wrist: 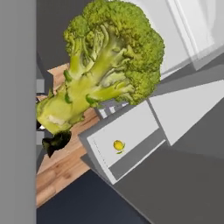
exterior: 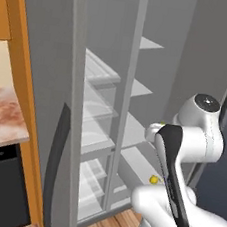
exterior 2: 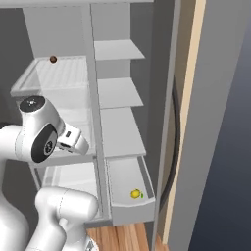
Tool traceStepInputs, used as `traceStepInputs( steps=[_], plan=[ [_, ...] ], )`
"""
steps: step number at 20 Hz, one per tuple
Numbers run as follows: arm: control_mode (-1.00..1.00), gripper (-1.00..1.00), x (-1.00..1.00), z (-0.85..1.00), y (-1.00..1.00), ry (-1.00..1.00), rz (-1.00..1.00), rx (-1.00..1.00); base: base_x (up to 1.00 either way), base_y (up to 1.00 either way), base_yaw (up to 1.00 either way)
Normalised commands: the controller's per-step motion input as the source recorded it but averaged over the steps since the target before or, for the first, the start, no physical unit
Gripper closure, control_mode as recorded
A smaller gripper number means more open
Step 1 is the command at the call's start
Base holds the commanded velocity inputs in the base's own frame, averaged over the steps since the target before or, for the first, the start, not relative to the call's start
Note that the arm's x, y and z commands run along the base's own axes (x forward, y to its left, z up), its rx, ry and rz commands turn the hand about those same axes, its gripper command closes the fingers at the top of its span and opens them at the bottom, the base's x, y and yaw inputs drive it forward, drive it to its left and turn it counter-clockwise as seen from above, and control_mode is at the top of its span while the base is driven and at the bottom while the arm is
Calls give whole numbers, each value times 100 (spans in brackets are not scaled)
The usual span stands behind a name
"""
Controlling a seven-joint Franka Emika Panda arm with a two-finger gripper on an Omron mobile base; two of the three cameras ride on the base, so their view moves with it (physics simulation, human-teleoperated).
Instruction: Take the lemon and broccoli from the fridge shelf and place them in the freezer drawer to begin freezing them.
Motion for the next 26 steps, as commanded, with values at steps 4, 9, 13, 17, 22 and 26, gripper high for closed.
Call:
traceStepInputs(
  steps=[4,9,13,17,22,26],
  plan=[
    [100,100,0,0,0,0,0,0,12,-33,-29],
    [-100,100,27,-26,-39,17,-20,3,0,0,0],
    [-100,100,54,-40,-32,21,-14,3,0,0,0],
    [-100,100,62,-59,-27,22,-11,6,0,0,0],
    [-100,100,58,-61,-1,19,-3,5,0,0,0],
    [-100,100,53,-76,1,16,0,3,0,0,0]
  ],
)
